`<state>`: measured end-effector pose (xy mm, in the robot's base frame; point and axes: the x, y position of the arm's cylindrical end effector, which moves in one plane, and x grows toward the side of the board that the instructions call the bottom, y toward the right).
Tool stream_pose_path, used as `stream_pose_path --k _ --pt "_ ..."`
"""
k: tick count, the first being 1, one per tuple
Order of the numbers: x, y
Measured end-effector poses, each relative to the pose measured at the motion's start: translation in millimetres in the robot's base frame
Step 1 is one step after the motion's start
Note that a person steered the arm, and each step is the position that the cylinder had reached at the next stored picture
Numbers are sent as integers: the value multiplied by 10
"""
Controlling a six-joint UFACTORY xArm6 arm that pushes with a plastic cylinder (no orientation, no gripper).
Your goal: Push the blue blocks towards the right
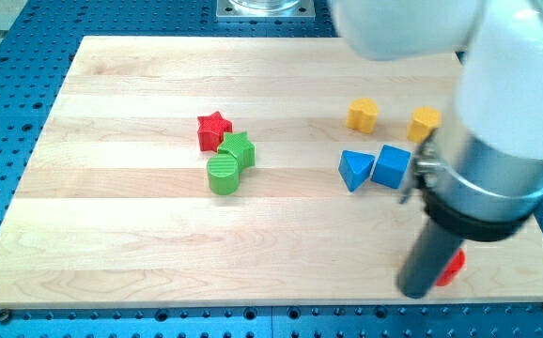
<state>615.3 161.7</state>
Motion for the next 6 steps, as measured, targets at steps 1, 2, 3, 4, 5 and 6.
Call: stream_pose_path --k 1,2,3,4,5,6 --pt "0 273" --pt "-10 144" --pt "-222 -539" --pt "-723 -1082" --pt "-1065 -1296" --pt "-1547 -1025"
